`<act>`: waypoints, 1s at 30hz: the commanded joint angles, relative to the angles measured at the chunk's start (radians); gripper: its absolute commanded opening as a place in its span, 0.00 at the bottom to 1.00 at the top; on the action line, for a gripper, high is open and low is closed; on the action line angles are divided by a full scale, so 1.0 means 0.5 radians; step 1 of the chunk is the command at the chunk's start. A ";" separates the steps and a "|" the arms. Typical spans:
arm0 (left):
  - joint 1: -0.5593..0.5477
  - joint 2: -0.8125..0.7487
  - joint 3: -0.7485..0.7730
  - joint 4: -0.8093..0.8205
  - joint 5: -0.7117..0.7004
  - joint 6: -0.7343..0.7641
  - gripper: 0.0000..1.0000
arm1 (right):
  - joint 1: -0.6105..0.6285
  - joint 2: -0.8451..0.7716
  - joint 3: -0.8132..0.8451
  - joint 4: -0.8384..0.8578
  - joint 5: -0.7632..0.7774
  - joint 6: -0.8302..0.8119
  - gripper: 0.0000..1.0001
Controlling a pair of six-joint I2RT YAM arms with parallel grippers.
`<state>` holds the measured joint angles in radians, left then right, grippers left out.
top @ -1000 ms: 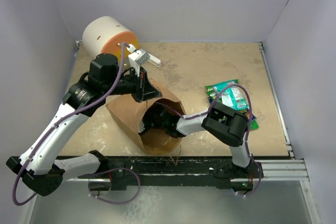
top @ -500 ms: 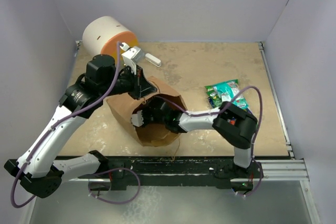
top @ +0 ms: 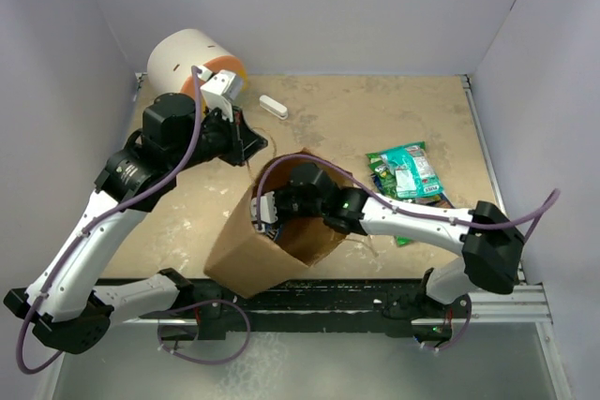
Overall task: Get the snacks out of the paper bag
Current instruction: Take out the snack from the paper bag.
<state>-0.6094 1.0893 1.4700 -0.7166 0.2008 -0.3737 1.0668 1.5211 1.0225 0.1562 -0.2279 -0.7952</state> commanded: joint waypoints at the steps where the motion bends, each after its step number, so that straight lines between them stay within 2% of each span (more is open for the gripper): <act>1: 0.007 -0.044 0.080 0.089 -0.033 0.064 0.00 | -0.022 -0.119 0.006 -0.262 0.024 0.104 0.00; 9: 0.007 -0.008 0.132 0.102 -0.102 0.180 0.00 | -0.136 -0.241 0.087 -0.439 0.058 0.081 0.00; 15: 0.007 0.157 0.377 0.024 -0.180 0.354 0.00 | -0.184 -0.200 0.246 -0.510 0.253 0.079 0.00; 21: 0.008 0.252 0.517 -0.078 -0.222 0.556 0.00 | -0.365 -0.091 0.389 -0.526 0.126 0.058 0.00; 25: 0.010 0.241 0.444 -0.118 -0.334 0.629 0.00 | -0.385 -0.048 0.510 -0.633 0.057 0.019 0.00; 30: 0.009 0.139 0.262 -0.143 -0.494 0.575 0.00 | -0.391 -0.093 0.598 -0.836 -0.021 -0.031 0.00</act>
<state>-0.6090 1.2106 1.6447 -0.7944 0.0383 -0.1001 0.8658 1.5108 1.2556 -0.1848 -0.1715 -0.7902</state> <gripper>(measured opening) 0.006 0.008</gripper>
